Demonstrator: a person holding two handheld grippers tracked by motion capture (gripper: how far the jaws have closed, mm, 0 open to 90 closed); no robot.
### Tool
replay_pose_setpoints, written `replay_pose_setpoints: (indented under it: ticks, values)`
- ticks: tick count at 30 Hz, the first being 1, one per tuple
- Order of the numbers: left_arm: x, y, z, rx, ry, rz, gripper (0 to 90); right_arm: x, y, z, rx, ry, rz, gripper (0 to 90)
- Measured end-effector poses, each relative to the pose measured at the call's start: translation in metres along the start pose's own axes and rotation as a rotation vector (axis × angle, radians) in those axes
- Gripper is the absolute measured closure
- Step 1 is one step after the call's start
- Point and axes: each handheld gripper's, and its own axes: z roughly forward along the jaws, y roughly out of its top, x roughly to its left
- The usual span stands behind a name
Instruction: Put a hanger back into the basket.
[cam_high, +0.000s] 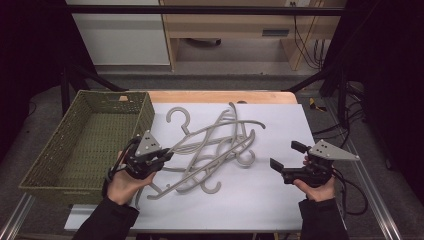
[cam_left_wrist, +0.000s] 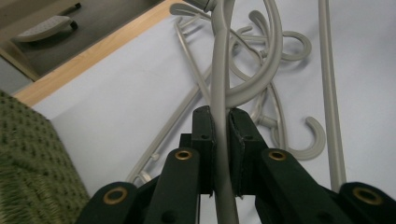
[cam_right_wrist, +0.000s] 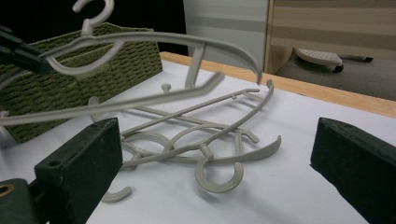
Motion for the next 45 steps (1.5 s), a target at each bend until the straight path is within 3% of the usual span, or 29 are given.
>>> replay_pose_setpoints:
  ticks: [10,13,19,27,28,31,33,34,37,41,45]
  values:
    - [0.023,-0.002,-0.024,-0.046,0.039,-0.050,81.7,0.000,-0.001,0.001,0.002,0.000,0.006,2.1]
    - [0.030,-0.001,-0.032,-0.085,0.061,-0.076,81.7,0.000,-0.001,0.001,0.004,0.000,0.011,2.1]
    - [0.051,0.003,-0.050,-0.069,0.105,-0.070,81.7,0.001,-0.002,0.005,0.012,-0.005,0.010,2.0]
    - [0.078,0.004,-0.064,-0.061,0.125,-0.088,81.7,0.000,-0.002,0.004,0.012,-0.005,0.011,2.0]
    - [0.083,0.003,-0.067,-0.043,0.128,-0.072,81.7,0.000,-0.002,0.004,0.011,-0.006,0.012,2.0]
    - [0.101,0.000,-0.075,-0.051,0.117,-0.093,81.7,0.000,-0.002,0.005,0.014,-0.006,0.010,2.0]
    - [0.105,-0.001,-0.077,-0.056,0.120,-0.102,81.7,0.000,-0.002,0.005,0.014,-0.007,0.008,2.0]
    - [0.116,-0.004,-0.081,-0.049,0.147,-0.106,81.7,0.000,-0.003,0.005,0.017,-0.006,0.013,2.0]
    - [0.122,-0.006,-0.082,-0.068,0.164,-0.119,81.7,0.000,-0.003,0.005,0.017,-0.007,0.013,2.0]
    - [0.142,-0.014,-0.088,-0.040,0.210,-0.144,81.7,-0.001,-0.003,0.005,0.014,-0.010,0.012,2.0]
    - [0.154,-0.021,-0.089,-0.039,0.239,-0.163,81.7,0.000,-0.003,0.005,0.018,-0.009,0.013,2.0]
